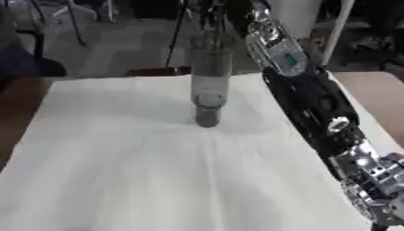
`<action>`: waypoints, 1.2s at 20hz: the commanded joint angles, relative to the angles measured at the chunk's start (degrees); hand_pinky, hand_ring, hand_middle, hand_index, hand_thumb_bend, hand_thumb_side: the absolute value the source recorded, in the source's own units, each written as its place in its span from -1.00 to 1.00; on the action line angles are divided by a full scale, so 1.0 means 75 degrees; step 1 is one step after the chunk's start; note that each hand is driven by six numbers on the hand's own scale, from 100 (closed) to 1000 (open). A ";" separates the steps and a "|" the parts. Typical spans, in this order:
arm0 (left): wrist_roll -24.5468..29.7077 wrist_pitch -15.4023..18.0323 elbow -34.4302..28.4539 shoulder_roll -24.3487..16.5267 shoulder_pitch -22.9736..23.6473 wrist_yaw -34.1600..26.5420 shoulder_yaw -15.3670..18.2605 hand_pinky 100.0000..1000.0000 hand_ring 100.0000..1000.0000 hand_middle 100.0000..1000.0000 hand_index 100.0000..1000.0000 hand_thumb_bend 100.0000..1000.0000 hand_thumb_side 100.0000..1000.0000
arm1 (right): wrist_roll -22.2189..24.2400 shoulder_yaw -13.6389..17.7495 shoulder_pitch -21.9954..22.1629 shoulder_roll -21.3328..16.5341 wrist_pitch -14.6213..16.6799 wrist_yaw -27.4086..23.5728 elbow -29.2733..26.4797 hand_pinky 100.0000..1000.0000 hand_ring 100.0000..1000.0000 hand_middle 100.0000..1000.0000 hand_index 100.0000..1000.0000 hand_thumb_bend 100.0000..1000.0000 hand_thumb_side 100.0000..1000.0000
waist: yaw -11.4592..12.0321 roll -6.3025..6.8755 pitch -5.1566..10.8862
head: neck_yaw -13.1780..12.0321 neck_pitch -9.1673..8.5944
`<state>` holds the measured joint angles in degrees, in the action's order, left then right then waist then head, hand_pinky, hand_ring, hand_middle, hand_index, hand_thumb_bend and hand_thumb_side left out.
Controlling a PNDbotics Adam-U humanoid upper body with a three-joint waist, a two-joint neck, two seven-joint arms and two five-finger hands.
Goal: Arrange flowers into the vase.
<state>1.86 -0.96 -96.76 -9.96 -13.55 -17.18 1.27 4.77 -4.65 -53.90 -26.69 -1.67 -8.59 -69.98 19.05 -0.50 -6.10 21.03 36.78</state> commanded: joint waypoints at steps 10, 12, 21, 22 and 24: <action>-0.0028 0.0005 -0.0058 -0.0058 -0.0044 -0.0012 0.0029 0.04 0.18 -0.02 0.21 0.13 0.62 | 0.0651 -0.0064 -0.0120 -0.0128 0.0000 0.0393 0.0044 -0.31 -0.08 -0.21 0.21 -1.00 1.00 | -0.0042 0.0022 0.0016 | 0.0039 -0.0059; -0.0030 0.0002 -0.0058 -0.0058 -0.0039 -0.0008 0.0032 0.04 0.18 -0.02 0.21 0.13 0.62 | 0.0761 -0.0087 -0.0115 -0.0138 0.0010 0.0495 0.0069 -0.28 -0.06 -0.19 0.23 -1.00 1.00 | -0.0043 0.0024 0.0018 | 0.0042 -0.0059; -0.0046 -0.0005 -0.0048 -0.0062 -0.0028 -0.0003 0.0035 0.04 0.18 -0.02 0.21 0.14 0.62 | 0.1224 -0.0173 -0.0085 -0.0198 0.0226 0.1358 0.0198 0.36 0.35 0.13 0.48 -1.00 1.00 | -0.0098 0.0042 0.0023 | 0.0058 -0.0058; -0.0047 -0.0006 -0.0047 -0.0064 -0.0025 -0.0002 0.0036 0.04 0.18 -0.02 0.21 0.14 0.62 | 0.1227 -0.0169 -0.0082 -0.0201 0.0259 0.1440 0.0209 0.45 0.41 0.16 0.48 -1.00 1.00 | -0.0103 0.0043 0.0024 | 0.0060 -0.0057; -0.0051 -0.0005 -0.0046 -0.0065 -0.0025 0.0000 0.0039 0.04 0.18 -0.03 0.21 0.14 0.62 | 0.1214 -0.0166 -0.0078 -0.0212 0.0319 0.1596 0.0239 0.65 0.50 0.18 0.48 -1.00 1.00 | -0.0110 0.0045 0.0027 | 0.0064 -0.0061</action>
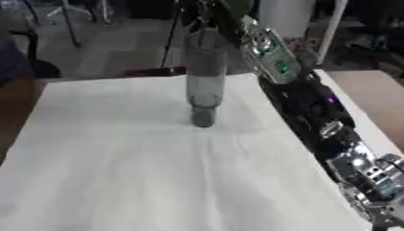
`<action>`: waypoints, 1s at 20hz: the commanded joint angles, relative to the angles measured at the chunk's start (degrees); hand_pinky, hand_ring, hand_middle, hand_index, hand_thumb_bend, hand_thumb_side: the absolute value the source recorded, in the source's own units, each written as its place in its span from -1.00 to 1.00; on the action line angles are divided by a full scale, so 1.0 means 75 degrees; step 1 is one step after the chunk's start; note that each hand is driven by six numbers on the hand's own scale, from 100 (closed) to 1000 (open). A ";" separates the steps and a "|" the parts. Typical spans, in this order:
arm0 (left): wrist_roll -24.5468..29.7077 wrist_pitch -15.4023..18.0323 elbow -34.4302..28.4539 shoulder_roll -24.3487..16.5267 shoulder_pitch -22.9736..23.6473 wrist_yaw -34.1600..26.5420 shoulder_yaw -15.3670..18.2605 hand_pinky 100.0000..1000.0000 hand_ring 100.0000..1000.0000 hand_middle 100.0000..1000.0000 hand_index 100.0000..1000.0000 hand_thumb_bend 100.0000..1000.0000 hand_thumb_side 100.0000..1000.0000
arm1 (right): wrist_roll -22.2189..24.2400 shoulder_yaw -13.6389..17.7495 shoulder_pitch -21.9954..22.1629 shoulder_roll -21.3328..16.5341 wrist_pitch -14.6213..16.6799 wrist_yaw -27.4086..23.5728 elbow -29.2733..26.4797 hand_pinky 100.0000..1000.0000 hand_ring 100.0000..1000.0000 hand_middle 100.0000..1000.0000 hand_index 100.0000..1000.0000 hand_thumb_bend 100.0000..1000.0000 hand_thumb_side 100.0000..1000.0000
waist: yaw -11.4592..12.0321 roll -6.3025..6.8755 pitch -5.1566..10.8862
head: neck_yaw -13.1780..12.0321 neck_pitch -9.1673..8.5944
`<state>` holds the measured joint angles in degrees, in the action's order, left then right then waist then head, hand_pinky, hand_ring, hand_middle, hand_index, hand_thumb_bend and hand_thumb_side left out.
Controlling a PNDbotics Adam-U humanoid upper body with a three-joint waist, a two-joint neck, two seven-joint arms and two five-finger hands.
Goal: Arrange flowers into the vase.
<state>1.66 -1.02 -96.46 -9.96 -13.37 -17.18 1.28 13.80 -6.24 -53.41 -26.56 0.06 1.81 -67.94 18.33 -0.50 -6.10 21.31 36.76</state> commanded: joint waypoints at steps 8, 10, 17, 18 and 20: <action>-0.0036 0.0005 -0.0079 -0.0065 -0.0045 0.0005 0.0042 0.04 0.18 -0.03 0.21 0.14 0.62 | 0.0038 0.0017 -0.0132 -0.0258 0.0261 0.0724 0.0063 0.99 0.76 0.47 0.62 -1.00 0.81 | -0.0037 0.0031 0.0038 | 0.0034 -0.0072; -0.0038 0.0006 -0.0078 -0.0063 -0.0045 0.0006 0.0042 0.04 0.18 -0.03 0.21 0.15 0.62 | 0.0047 0.0024 -0.0121 -0.0268 0.0275 0.0926 0.0140 1.00 0.83 0.61 0.76 -1.00 0.72 | -0.0045 0.0024 0.0037 | 0.0022 -0.0085; -0.0054 0.0009 -0.0078 -0.0062 -0.0046 0.0009 0.0050 0.04 0.17 -0.03 0.21 0.15 0.62 | -0.0151 0.0085 -0.0089 -0.0253 0.0294 0.1578 0.0495 1.00 0.91 0.74 0.89 -1.00 0.63 | -0.0062 0.0007 0.0029 | -0.0015 -0.0103; -0.0055 0.0009 -0.0079 -0.0062 -0.0046 0.0009 0.0051 0.04 0.17 -0.03 0.21 0.15 0.62 | -0.0162 0.0089 -0.0091 -0.0247 0.0307 0.1610 0.0514 1.00 0.91 0.74 0.89 -1.00 0.63 | -0.0063 0.0007 0.0029 | -0.0015 -0.0103; -0.0059 0.0011 -0.0080 -0.0060 -0.0045 0.0009 0.0055 0.04 0.17 -0.03 0.21 0.16 0.62 | -0.0180 0.0115 -0.0062 -0.0237 0.0288 0.1674 0.0594 1.00 0.91 0.74 0.91 -1.00 0.63 | -0.0071 -0.0002 0.0021 | -0.0008 -0.0115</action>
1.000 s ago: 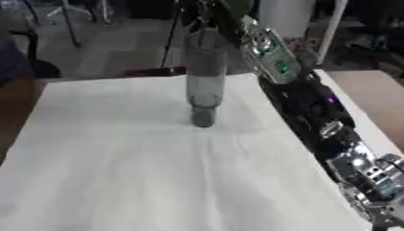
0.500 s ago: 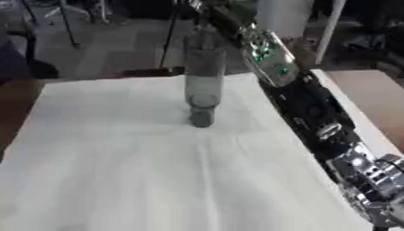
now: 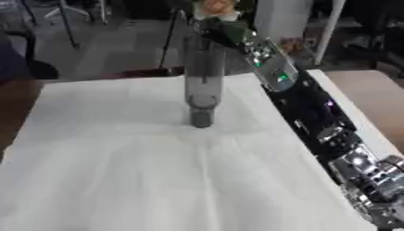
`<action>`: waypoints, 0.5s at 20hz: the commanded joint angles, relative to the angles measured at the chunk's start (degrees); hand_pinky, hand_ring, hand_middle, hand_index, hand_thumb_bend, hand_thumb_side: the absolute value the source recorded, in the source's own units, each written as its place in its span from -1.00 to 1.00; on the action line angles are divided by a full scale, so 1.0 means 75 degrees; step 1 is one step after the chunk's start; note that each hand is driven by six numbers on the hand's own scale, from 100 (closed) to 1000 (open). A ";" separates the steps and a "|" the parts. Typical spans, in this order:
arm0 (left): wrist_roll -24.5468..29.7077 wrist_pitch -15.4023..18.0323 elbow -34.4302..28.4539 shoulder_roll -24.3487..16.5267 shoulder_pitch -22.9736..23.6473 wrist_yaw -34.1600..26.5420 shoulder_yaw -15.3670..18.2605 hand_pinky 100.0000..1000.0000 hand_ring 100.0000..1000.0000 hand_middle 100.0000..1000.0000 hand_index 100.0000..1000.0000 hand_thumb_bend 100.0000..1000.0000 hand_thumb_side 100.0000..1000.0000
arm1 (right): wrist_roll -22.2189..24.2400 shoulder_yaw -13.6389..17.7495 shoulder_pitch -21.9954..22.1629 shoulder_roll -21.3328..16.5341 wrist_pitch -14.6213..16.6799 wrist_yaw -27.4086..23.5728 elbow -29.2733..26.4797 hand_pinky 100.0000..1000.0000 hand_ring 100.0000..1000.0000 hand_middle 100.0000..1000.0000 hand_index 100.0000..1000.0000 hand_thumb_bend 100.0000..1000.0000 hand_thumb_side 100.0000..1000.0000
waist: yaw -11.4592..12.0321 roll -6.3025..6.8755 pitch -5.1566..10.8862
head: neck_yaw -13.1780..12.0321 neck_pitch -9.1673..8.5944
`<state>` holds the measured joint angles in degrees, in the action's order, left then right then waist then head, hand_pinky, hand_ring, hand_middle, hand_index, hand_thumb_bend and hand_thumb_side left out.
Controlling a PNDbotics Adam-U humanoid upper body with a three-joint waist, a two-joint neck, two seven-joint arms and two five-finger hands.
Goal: Arrange flowers into the vase.
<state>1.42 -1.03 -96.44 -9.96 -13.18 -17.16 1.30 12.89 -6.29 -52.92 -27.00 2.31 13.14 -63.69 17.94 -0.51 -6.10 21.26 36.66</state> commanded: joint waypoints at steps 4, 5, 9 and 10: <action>-0.0043 0.0016 -0.0082 -0.0053 -0.0064 0.0005 0.0058 0.04 0.17 -0.03 0.20 0.16 0.62 | -0.0125 0.0182 -0.0166 -0.0094 -0.0076 0.0377 0.0368 1.00 0.90 0.74 0.91 -1.00 0.63 | -0.0027 -0.0010 0.0008 | 0.0025 -0.0110; -0.0045 0.0017 -0.0082 -0.0052 -0.0064 0.0005 0.0059 0.04 0.17 -0.03 0.20 0.16 0.62 | -0.0133 0.0187 -0.0169 -0.0086 -0.0066 0.0402 0.0403 1.00 0.89 0.74 0.91 -1.00 0.63 | -0.0027 -0.0011 0.0006 | 0.0029 -0.0111; -0.0054 0.0017 -0.0081 -0.0049 -0.0061 -0.0001 0.0063 0.04 0.17 -0.03 0.20 0.16 0.62 | -0.0141 0.0196 -0.0161 -0.0074 -0.0055 0.0483 0.0502 1.00 0.85 0.69 0.91 -1.00 0.63 | -0.0031 -0.0016 0.0000 | 0.0032 -0.0117; -0.0055 0.0018 -0.0081 -0.0048 -0.0061 -0.0002 0.0064 0.04 0.17 -0.03 0.20 0.16 0.62 | -0.0139 0.0199 -0.0158 -0.0072 -0.0052 0.0493 0.0513 1.00 0.85 0.69 0.91 -1.00 0.63 | -0.0033 -0.0016 -0.0001 | 0.0032 -0.0118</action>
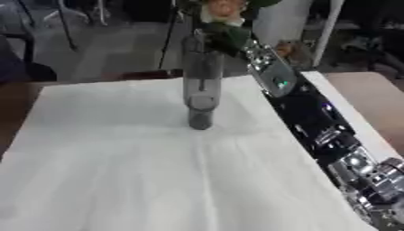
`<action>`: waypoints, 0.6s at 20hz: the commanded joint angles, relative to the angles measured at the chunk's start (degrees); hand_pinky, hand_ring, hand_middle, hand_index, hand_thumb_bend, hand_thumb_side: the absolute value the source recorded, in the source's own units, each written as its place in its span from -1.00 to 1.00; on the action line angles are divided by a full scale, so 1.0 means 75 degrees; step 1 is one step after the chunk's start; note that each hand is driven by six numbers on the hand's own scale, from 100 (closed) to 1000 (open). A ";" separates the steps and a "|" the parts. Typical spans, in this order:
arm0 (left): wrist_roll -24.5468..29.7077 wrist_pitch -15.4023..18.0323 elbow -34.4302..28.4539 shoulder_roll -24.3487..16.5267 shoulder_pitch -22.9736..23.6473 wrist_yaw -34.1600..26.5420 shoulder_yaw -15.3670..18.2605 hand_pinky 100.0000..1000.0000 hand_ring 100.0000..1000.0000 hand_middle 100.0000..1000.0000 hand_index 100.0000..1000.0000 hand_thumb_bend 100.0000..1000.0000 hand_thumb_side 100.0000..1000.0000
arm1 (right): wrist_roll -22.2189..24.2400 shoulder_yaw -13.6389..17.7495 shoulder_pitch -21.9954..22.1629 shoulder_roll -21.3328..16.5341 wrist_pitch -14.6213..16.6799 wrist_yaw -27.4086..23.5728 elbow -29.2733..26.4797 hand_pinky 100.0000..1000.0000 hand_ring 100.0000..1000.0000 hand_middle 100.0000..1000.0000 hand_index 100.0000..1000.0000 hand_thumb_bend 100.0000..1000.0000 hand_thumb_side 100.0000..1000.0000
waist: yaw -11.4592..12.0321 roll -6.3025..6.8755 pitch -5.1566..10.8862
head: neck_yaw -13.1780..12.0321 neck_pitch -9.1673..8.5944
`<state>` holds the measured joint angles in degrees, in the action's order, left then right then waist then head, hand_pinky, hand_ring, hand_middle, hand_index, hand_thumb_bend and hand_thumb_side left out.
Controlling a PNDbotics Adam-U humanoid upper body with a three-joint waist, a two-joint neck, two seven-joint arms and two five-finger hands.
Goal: Arrange flowers into the vase.
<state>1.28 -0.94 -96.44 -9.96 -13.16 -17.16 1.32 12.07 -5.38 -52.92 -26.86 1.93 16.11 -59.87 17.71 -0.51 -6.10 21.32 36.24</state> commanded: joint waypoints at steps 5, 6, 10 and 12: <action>-0.0042 0.0008 -0.0081 -0.0049 -0.0061 -0.0004 0.0065 0.04 0.17 -0.03 0.20 0.17 0.61 | -0.0024 0.0087 -0.0152 -0.0094 0.0008 0.0108 0.0012 1.00 0.83 0.68 0.90 -1.00 0.64 | -0.0018 -0.0019 0.0000 | 0.0019 -0.0064; -0.0049 0.0010 -0.0079 -0.0050 -0.0055 -0.0003 0.0073 0.04 0.17 -0.03 0.20 0.17 0.61 | -0.0026 0.0096 -0.0144 -0.0107 0.0011 0.0086 -0.0010 1.00 0.83 0.68 0.90 -1.00 0.64 | -0.0052 -0.0024 0.0004 | 0.0010 -0.0066; -0.0072 0.0018 -0.0074 -0.0054 -0.0040 0.0001 0.0091 0.04 0.17 -0.03 0.20 0.17 0.61 | -0.0022 0.0105 -0.0107 -0.0150 -0.0005 -0.0028 -0.0128 1.00 0.83 0.68 0.90 -1.00 0.66 | -0.0119 -0.0032 0.0013 | 0.0003 -0.0071; -0.0084 0.0020 -0.0068 -0.0058 -0.0030 0.0002 0.0099 0.04 0.17 -0.03 0.20 0.17 0.61 | -0.0025 0.0100 -0.0082 -0.0176 -0.0001 -0.0119 -0.0235 1.00 0.82 0.68 0.90 -1.00 0.69 | -0.0150 -0.0033 0.0013 | -0.0009 -0.0075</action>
<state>0.90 -0.94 -96.42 -9.96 -13.02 -17.16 1.65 12.03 -5.23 -52.56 -26.83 1.97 15.68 -60.03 16.55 -0.51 -6.10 21.28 36.22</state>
